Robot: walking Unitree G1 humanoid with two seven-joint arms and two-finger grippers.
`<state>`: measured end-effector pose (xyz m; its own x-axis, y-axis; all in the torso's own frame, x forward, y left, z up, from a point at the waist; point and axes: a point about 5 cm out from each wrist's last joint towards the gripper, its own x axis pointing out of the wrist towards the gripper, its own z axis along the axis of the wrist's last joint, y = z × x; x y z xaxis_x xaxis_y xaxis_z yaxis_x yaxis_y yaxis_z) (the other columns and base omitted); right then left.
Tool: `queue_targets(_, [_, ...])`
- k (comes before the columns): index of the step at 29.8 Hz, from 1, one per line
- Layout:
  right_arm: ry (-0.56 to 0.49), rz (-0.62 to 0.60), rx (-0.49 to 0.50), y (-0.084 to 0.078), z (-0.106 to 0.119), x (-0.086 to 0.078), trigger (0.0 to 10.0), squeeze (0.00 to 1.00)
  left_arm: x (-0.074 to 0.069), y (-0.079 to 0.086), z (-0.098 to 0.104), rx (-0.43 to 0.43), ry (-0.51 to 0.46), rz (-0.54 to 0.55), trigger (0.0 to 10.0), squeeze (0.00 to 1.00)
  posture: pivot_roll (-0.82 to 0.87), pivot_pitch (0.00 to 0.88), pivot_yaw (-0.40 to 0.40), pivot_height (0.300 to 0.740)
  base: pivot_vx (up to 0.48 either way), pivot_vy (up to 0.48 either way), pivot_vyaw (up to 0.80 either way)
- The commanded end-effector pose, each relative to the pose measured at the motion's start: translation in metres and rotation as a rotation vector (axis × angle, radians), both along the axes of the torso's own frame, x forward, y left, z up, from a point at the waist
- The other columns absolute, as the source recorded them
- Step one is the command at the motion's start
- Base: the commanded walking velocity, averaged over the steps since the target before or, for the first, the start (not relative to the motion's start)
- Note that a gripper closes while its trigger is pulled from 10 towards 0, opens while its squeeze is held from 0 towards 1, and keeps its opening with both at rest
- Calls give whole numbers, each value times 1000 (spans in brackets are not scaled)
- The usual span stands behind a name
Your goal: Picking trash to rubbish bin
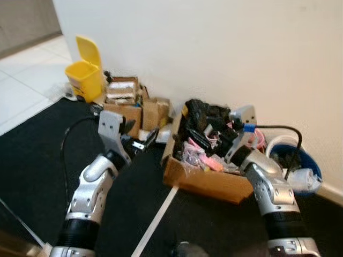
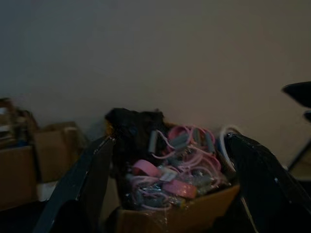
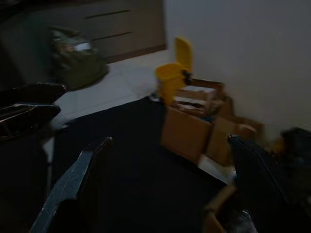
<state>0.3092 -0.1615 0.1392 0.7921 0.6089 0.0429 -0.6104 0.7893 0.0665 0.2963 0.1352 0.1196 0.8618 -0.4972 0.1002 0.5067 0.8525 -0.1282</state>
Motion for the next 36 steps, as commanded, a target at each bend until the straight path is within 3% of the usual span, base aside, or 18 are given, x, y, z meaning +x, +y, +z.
queue_targets(1, [-9, -11, -3, -3, 3, 2, 10000, 0, 1, -2, 3, -6, -16, -15, 10000, 0, -86, 0, -22, 740, 0, 0, -788])
queue_targets(16, [-10, -50, -3, -14, 7, 1, 10000, 0, 3, 2, 10, -3, -38, 18, 10000, 0, -67, 0, -19, 740, 0, 0, -788])
queue_targets(22, [-7, -111, 27, -24, 11, 0, 10000, 0, 3, 14, 16, -11, -51, 89, 10000, 0, -34, 0, -37, 740, 0, 0, -788])
queue_targets(29, [-40, -189, 102, -32, 29, 1, 10000, 0, -1, 18, 26, -25, -74, 123, 10000, 0, -20, 0, -26, 740, 0, 0, -788])
queue_targets(33, [-66, -218, 58, -28, 35, 3, 10000, 0, 3, 18, 31, -16, -89, 127, 10000, 0, -52, 0, -22, 740, 0, 0, -788])
queue_targets(36, [-92, -286, 70, -34, 43, 8, 10000, 0, 3, 15, 32, -7, -92, 119, 10000, 0, -40, 0, -8, 740, 0, 0, -788])
